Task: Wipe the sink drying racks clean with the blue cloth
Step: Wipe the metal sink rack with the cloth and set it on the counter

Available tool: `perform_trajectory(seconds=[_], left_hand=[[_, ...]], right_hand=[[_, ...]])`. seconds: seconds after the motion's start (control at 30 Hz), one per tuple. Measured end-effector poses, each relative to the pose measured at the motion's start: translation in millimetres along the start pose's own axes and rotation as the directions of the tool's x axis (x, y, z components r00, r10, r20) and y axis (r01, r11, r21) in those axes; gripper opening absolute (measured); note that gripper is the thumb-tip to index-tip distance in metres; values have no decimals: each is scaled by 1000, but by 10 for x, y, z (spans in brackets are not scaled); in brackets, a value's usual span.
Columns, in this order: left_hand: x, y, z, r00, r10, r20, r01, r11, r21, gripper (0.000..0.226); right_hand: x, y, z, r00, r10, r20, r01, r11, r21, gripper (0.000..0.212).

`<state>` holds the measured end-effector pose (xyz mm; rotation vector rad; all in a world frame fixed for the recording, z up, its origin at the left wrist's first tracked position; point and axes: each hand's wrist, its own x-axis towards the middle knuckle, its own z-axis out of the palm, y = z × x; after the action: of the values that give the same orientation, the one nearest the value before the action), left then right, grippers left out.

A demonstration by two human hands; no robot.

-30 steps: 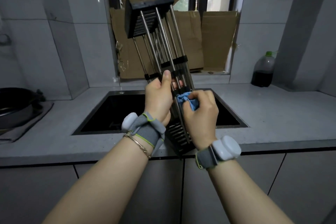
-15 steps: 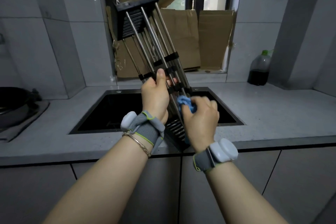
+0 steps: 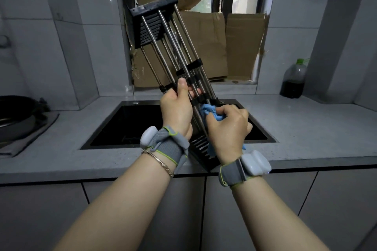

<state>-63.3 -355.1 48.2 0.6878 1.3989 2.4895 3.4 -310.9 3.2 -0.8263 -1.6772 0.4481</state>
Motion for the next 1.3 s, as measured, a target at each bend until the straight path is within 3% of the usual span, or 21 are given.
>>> perform_trajectory(seconds=[0.17,0.3,0.37,0.43,0.53,0.67,0.77,0.87,0.97,1.07,1.2,1.3], left_hand=[[170,4,-47,996,-22,-92,19,999,-27,41],[159,-45,-55,997,-18,-69,17,1000,-12,41],[138,-4,-55,998,-41,-57,40,999,-9,38],[147,32,-74,995,-79,-54,77,996,-41,33],[121,44,-64,994,-92,-51,88,993,-73,31],[68,-3,-42,994,-83,-72,79,995,-59,35],[25,25,-16,998,-52,-45,51,999,-9,37],[44,14,-14,999,-34,1,34,999,17,34],[140,13,-67,997,-49,-60,48,999,-18,32],[205,9,-114,991,-89,-100,88,996,-16,33],[174,-45,-93,997,-28,-77,29,999,15,36],[60,-65,-2,999,-3,-51,5,999,40,33]], right_hand=[[-94,305,-164,978,88,190,-39,969,-245,16],[-84,414,-198,956,83,280,-4,963,-271,16],[-93,415,-188,973,6,229,26,991,-133,16],[-137,357,-206,994,-64,86,64,998,2,16],[-164,163,-191,976,-216,-34,215,976,-31,25],[-57,-129,-123,955,-279,99,294,935,-201,21],[9,-295,-91,936,-339,93,351,908,-228,10],[26,-280,-93,926,-320,201,365,896,-254,14],[-87,-23,-142,923,-292,251,367,864,-344,10],[-255,238,-191,921,-237,310,357,834,-421,24],[-222,194,-162,928,-222,299,340,835,-433,18],[-80,-91,-75,930,-285,233,352,873,-337,11]])
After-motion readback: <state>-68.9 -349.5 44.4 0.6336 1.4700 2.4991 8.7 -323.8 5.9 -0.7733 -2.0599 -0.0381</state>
